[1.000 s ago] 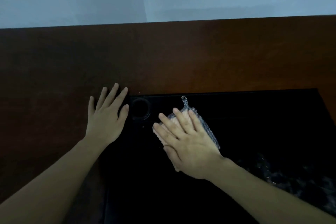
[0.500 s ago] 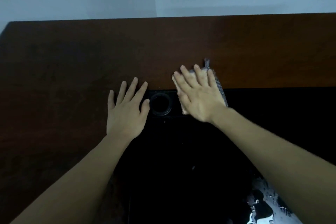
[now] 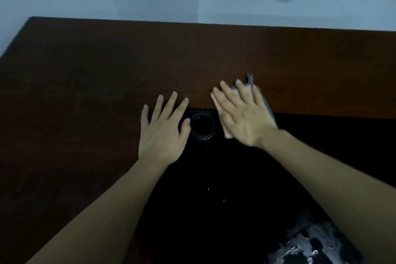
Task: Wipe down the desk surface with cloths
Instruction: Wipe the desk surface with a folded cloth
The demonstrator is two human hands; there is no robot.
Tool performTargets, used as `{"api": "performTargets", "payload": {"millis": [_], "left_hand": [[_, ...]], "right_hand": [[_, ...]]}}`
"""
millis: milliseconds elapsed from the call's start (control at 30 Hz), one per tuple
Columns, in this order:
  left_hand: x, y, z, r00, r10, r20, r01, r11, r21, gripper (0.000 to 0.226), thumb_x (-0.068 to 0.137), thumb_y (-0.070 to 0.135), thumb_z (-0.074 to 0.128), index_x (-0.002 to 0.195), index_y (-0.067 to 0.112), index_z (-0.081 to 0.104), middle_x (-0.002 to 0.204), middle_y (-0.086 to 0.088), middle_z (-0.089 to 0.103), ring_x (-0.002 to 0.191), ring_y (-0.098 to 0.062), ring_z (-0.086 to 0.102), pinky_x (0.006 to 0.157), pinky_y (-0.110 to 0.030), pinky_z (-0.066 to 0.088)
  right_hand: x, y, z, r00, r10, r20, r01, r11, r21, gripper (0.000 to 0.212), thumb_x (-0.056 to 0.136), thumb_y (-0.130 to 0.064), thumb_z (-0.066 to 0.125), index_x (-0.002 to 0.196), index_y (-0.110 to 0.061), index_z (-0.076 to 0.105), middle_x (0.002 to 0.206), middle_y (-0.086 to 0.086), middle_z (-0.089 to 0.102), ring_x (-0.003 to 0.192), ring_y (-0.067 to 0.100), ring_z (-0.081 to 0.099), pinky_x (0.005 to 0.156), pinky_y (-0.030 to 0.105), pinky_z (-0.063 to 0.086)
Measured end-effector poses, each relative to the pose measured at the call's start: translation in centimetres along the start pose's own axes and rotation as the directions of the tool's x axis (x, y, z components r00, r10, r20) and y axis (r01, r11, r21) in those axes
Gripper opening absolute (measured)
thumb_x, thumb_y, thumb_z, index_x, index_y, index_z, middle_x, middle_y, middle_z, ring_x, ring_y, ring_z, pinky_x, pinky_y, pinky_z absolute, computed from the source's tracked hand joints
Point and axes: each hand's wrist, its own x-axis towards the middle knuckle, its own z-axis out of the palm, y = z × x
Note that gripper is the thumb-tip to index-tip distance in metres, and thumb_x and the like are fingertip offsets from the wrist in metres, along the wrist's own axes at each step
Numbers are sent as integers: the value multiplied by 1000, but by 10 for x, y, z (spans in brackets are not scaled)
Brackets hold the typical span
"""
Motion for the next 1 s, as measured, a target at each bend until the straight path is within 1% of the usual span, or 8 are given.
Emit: {"api": "performTargets", "payload": {"millis": [100,233,333,400,567,700,867,1000], "left_hand": [[-2,-3,0,1000,19,-4,-19,999,-36,54,107,47,22,160,40,15,169,14,0,155,-13,-10,125,-44,-7],[-7,-15,-11,998,9,-55,-22,972,-235,50,109,35,33,159,32,29,167,11,19,155,-9,8,123,-32,0],[-11,-36,-21,995,-46,-91,25,976,-218,49,109,33,35,157,31,32,166,9,24,154,-12,14,124,-35,5],[-15,-53,-25,988,-109,-113,85,976,-201,48,108,33,36,157,31,34,165,9,26,154,-14,14,124,-38,6],[-38,-78,-27,973,-190,-129,168,972,-168,50,107,33,36,157,30,34,166,10,23,155,-13,8,125,-40,1],[-51,-77,-26,978,-168,-122,149,978,-149,52,105,35,34,157,32,32,166,12,19,155,-9,3,124,-36,-4],[-53,-65,-28,982,-125,-141,104,984,-147,51,106,31,37,157,31,32,167,12,19,154,-7,2,124,-34,-5],[-56,-54,-30,980,-159,-121,138,976,-168,53,107,34,35,159,35,25,167,14,13,155,-7,-2,125,-37,-5]], "right_hand": [[21,3,-5,999,-27,31,26,1000,7,58,107,-47,3,159,-36,-20,167,-10,-25,153,28,-26,123,54,-12],[29,-6,-5,990,-132,45,133,991,-17,68,93,-54,-12,159,-37,-18,168,-12,-22,153,28,-25,123,55,-12],[40,-17,-11,970,-234,61,236,971,-27,67,95,-52,-11,159,-37,-16,168,-13,-21,153,26,-25,123,53,-13],[47,-25,-14,933,-353,77,357,933,-45,60,101,-49,-5,159,-38,-16,167,-14,-21,153,23,-25,123,50,-15],[54,-36,-21,799,-590,115,601,790,-124,63,94,-52,-11,156,-41,-18,167,-15,-19,153,20,-25,123,43,-19],[53,-34,-17,832,-548,88,554,828,-86,56,103,-49,-2,157,-42,-16,165,-17,-22,151,17,-29,122,42,-20],[31,-21,-11,936,-349,43,349,937,-12,61,99,-52,-10,158,-41,-15,165,-17,-23,152,19,-28,123,47,-16],[-1,-11,-6,978,-204,54,203,979,19,59,100,-52,-12,157,-39,-20,165,-15,-26,151,21,-31,123,50,-16]]}}
